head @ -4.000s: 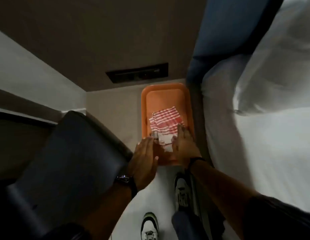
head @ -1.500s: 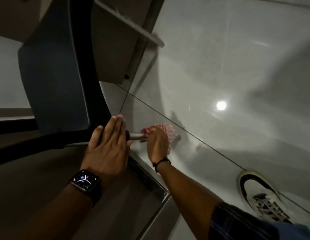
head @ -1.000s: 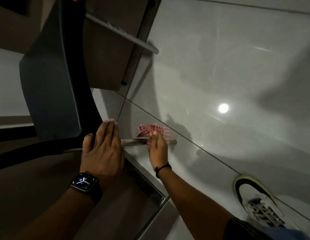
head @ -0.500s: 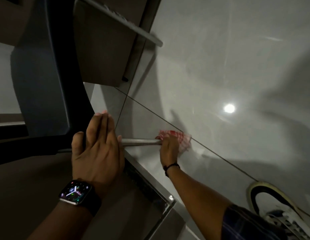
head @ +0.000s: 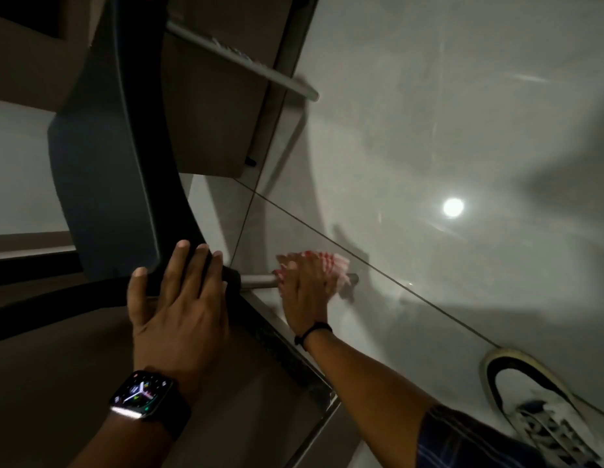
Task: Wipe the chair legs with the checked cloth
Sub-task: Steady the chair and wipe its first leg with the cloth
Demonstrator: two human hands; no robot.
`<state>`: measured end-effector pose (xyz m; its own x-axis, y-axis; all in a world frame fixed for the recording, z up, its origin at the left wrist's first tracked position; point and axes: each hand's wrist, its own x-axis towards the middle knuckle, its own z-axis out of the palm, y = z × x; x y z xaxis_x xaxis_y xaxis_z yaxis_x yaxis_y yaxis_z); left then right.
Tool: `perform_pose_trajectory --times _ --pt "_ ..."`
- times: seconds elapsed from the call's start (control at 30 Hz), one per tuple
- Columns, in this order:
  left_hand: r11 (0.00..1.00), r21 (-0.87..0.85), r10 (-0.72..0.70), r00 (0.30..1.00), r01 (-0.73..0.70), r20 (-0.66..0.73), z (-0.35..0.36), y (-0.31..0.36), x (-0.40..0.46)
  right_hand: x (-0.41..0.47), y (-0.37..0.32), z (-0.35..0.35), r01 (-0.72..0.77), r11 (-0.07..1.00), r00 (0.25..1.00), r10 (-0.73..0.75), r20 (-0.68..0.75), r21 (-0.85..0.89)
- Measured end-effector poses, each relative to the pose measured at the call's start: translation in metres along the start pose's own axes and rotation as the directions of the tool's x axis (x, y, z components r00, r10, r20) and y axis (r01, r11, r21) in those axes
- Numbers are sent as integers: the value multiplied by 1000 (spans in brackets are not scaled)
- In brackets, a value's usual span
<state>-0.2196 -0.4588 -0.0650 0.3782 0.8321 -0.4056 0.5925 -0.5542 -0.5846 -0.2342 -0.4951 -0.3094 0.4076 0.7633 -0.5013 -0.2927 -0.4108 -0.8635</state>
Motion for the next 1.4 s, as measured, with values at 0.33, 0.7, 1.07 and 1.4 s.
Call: perform_pose_trajectory --times 0.33,0.7,1.07,1.4 --pt "996 83 11 1000 -9 -28 9 -9 3 42 63 -40 -427 880 903 402 151 211" --pt "981 152 137 986 -122 -92 1 -10 4 -26 -54 37 273 954 944 -239 -229 128" --pt "982 161 108 992 -96 -70 22 7 16 46 53 -27 -511 782 857 496 140 358" --pt "982 139 140 987 -127 -82 16 3 16 -16 -47 38 333 940 930 -340 -140 -70"
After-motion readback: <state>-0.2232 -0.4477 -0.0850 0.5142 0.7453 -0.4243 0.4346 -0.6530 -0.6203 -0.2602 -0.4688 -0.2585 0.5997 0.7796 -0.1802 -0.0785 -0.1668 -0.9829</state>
